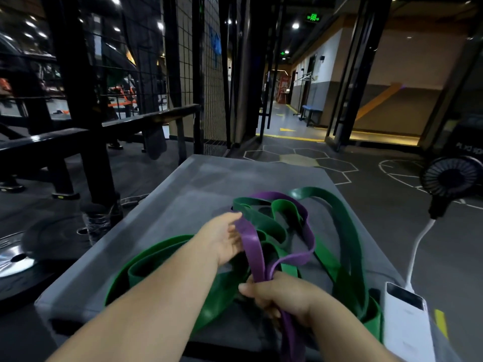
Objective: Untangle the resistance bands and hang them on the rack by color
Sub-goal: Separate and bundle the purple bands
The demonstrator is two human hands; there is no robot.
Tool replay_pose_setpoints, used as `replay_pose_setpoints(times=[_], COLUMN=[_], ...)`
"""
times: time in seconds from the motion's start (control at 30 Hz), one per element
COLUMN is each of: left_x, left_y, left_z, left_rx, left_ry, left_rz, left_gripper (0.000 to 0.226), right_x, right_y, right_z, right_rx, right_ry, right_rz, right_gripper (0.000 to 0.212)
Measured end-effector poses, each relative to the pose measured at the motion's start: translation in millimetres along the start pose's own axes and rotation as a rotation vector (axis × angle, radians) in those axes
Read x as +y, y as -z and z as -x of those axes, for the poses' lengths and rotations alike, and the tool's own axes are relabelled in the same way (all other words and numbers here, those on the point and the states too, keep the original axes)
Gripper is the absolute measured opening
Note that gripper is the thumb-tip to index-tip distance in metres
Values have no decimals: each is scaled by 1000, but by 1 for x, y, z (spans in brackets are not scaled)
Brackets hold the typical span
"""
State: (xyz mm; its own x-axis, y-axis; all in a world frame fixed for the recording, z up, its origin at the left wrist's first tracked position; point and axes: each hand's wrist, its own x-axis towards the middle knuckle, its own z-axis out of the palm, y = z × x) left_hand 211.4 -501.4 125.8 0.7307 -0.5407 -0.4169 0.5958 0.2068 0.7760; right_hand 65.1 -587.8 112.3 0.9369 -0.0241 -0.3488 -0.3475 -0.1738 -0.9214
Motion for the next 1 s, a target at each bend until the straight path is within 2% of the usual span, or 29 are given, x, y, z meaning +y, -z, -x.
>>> replay_pose_setpoints(times=[0.1,0.2,0.3,0.43,0.53,0.6,0.7,0.73,0.83,0.9,0.93,1.0], left_x=[15,20,28,42,51,54,48,44,26,11,4,-9], left_y=[-13,-27,-35,-48,-63,-68,-59,-51,-20,1,9,17], left_z=[-15,-23,-30,-17,10,35,67,76,91,98,102,111], left_rx=[30,37,69,32,-103,-237,-367,-363,-314,-334,-376,-505], left_ry=[-3,-4,-67,-250,-390,-427,-435,-434,-414,-340,-294,-214], left_rz=[48,146,140,-109,-293,-324,-354,-399,-487,-533,-596,-791], left_gripper=[23,11,22,10,11,14,10,3,14,14,13,10], right_x=[2,5,7,8,7,8,6,6,7,8,8,5], right_y=[9,18,20,23,24,25,27,29,37,36,34,28], right_z=[-3,-6,-9,-15,-17,-18,-17,-17,-17,-17,-16,-14], right_rx=[90,113,118,209,176,151,125,125,114,85,67,73], right_ry=[-30,-84,-111,-115,-98,-62,9,29,66,81,95,111], right_rz=[-35,-92,-192,-390,-506,-597,-731,-774,-860,-856,-835,-798], right_gripper=[50,70,79,69,50,43,51,58,83,101,105,97])
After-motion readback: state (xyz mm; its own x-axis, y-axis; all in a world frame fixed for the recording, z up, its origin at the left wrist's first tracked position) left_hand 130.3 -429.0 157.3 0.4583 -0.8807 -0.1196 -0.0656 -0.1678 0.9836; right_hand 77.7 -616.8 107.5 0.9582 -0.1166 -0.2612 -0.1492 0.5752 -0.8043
